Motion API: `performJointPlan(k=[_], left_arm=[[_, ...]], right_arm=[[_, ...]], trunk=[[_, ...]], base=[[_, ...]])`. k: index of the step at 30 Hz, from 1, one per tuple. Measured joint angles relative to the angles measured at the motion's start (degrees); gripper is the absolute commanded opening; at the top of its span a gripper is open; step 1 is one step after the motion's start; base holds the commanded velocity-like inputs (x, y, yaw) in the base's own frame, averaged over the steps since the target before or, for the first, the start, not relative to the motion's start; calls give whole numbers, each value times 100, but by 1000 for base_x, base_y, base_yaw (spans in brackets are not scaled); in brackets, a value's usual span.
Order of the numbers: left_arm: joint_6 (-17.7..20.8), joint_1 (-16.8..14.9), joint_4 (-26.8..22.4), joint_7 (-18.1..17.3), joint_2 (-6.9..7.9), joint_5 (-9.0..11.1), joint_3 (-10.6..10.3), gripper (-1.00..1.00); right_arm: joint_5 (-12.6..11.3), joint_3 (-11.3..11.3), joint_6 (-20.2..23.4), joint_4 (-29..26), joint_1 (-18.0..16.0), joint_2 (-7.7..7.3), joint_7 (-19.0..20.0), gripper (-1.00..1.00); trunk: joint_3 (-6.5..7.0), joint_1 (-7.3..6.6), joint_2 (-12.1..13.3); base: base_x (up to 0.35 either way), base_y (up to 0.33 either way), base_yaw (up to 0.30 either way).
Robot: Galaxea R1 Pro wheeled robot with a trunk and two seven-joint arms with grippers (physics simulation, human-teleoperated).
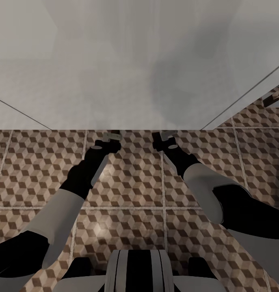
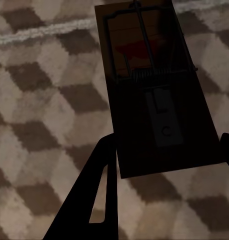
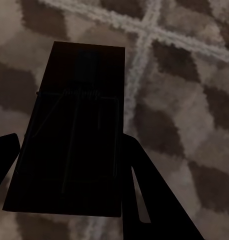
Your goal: Take the four mousetraps from the cabinet in the bathroom and place them on the bathroom floor. Make sure all four end up on the same floor surface, and ensure that at least two of them are either under or directly next to the same bathroom sink.
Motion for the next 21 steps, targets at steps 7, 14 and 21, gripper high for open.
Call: performJointPlan(k=[7, 14, 21], left_arm=[[0, 3, 28, -4, -1, 0, -6, -100], [0, 2, 33, -4, -17, 0, -6, -100], [0, 3, 34, -3, -26, 0, -6, -100]], right_arm=[[-1, 0, 0, 0, 0, 0, 0, -100], [-4, 0, 0, 0, 0, 0, 0, -100], [-4, 0, -52, 0, 0, 0, 1, -100]], trunk=[[0, 0, 0], [0, 0, 0], [0, 0, 0]], base=[[0, 0, 0], [0, 0, 0], [0, 0, 0]])
